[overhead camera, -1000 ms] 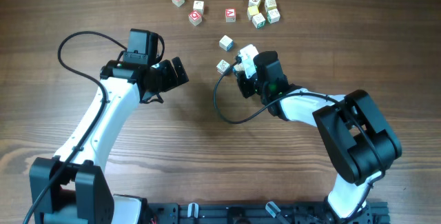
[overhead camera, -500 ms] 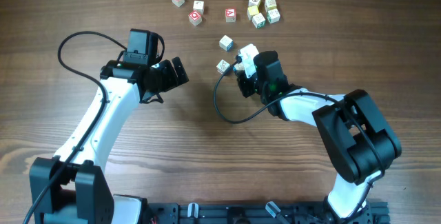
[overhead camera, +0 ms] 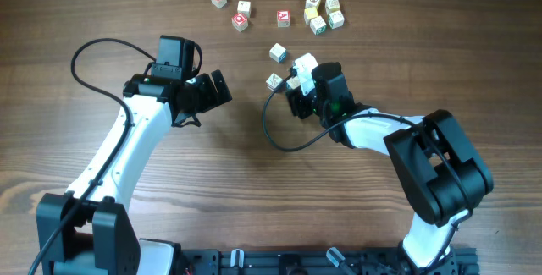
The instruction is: Form a circle
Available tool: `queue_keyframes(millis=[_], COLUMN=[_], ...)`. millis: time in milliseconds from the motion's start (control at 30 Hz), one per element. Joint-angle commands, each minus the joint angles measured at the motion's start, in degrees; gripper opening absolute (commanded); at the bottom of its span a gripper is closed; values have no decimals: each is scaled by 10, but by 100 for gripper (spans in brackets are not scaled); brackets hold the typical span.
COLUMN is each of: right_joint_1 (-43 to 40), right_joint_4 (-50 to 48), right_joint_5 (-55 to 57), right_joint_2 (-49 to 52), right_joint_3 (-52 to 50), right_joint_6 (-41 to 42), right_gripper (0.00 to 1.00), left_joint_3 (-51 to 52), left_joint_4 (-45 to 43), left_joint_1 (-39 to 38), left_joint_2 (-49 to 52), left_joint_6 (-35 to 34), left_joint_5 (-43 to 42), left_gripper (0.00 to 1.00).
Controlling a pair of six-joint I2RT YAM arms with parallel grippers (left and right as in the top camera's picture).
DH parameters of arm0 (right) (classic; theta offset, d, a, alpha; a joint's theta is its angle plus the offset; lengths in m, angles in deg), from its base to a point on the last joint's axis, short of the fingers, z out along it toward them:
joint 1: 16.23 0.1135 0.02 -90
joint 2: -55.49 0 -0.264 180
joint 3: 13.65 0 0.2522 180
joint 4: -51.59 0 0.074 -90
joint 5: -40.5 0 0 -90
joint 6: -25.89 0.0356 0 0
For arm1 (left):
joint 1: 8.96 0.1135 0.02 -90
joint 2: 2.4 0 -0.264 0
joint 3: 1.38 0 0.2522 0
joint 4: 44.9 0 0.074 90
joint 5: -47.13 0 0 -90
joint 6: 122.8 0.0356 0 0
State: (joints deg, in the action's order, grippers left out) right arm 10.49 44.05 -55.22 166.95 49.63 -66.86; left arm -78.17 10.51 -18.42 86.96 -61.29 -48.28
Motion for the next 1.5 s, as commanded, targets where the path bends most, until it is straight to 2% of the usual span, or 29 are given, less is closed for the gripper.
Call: queue_keyframes(millis=[0,33,133,267,300,333,400,433,467,633,833,1467], right_joint_1=[4,4,4,4,4,4,0,-5,-12,-23,-23,-23], right_joint_4=[6,10,28,85,94,101,116,122,128,134,61,46], right_joint_5=[-7,-7,-2,63,64,64,65,73,75,60,43,-1], right_joint_2=[-7,-16,-48,-95,-99,-103,-104,-104,-104,-101,-29,-12], right_joint_3=[7,7,7,7,7,7,7,7,7,6,6,6], right_joint_6=[4,7,19,46,46,46,49,69,92,182,193,190], right_gripper=[94,99,100,99,95,79,32,16,4,5,4,5], left_joint_3=[1,1,1,1,1,1,1,1,1,1,1,1], left_joint_4=[0,0,0,0,0,0,0,0,0,0,0,0], left_joint_1=[3,3,3,3,3,3,3,3,3,3,3,3], left_joint_2=[-1,-1,-1,-1,-1,-1,-1,-1,-1,-1,-1,-1], left_joint_6=[11,11,11,11,11,11,11,11,11,11,11,11], left_joint_5=[5,5,5,5,5,5,5,5,5,5,5,5], left_gripper=[100,100,100,100,100,100,100,100,100,100,100,100])
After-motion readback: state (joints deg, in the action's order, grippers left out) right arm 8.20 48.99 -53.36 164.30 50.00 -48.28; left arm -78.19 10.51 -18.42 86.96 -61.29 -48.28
